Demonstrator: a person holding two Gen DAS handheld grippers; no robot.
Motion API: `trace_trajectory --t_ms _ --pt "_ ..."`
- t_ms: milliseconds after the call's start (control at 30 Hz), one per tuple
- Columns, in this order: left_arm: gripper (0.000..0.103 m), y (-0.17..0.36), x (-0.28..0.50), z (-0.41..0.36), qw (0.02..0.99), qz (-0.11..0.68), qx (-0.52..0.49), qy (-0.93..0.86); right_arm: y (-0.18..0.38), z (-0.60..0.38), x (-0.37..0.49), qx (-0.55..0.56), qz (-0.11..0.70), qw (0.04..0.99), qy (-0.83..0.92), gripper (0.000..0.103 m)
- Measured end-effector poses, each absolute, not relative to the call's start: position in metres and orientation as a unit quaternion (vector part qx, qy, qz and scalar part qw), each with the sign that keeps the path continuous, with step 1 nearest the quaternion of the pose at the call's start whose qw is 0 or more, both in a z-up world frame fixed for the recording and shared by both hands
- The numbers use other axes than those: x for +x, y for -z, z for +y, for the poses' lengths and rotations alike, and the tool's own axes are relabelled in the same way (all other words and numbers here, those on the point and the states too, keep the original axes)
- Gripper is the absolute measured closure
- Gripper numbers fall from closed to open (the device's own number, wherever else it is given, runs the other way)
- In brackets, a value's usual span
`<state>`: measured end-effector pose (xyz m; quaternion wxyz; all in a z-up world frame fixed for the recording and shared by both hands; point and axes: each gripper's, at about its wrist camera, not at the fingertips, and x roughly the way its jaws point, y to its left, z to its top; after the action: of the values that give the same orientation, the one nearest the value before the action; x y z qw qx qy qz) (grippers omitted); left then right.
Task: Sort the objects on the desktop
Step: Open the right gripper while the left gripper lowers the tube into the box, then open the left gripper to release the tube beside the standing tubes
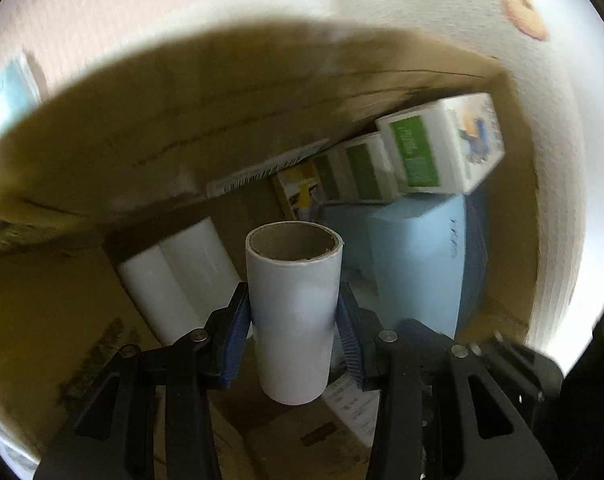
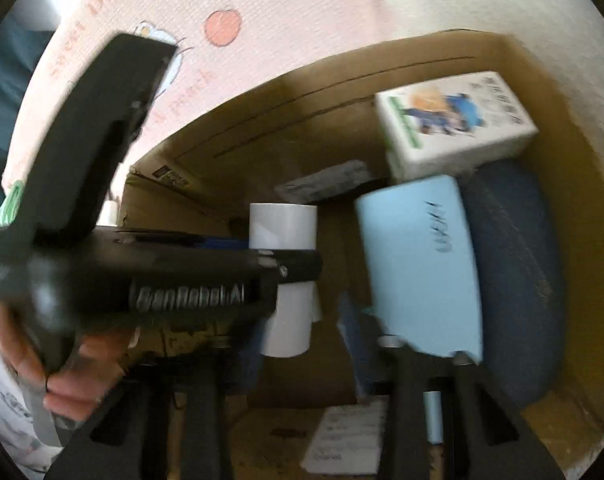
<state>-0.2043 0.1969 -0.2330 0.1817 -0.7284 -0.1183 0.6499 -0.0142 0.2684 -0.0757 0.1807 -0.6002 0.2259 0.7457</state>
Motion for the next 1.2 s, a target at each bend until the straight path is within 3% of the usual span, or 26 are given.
trace_trajectory --t_ms 67,500,933,1200 --pt "0.058 0.242 -0.205 0.2 0.172 -0.123 -0.736 -0.643 0.07 0.27 -0.005 -0.596 0.215 0.205 -0.746 0.086" --pt "0.058 0.249 -0.183 0.205 0.064 -0.141 -0.7 -0.697 0.048 0.26 0.027 -0.605 0.114 0.288 -0.733 0.086" --pt "0.057 0.272 -0.177 0.186 0.004 -0.249 -0.653 -0.715 0.042 0.245 0.014 -0.616 0.055 0.295 -0.729 0.086" --pt "0.056 0.282 -0.177 0.216 0.003 -0.159 -0.68 -0.715 0.047 0.244 0.0 -0.62 0.044 0.304 -0.722 0.086"
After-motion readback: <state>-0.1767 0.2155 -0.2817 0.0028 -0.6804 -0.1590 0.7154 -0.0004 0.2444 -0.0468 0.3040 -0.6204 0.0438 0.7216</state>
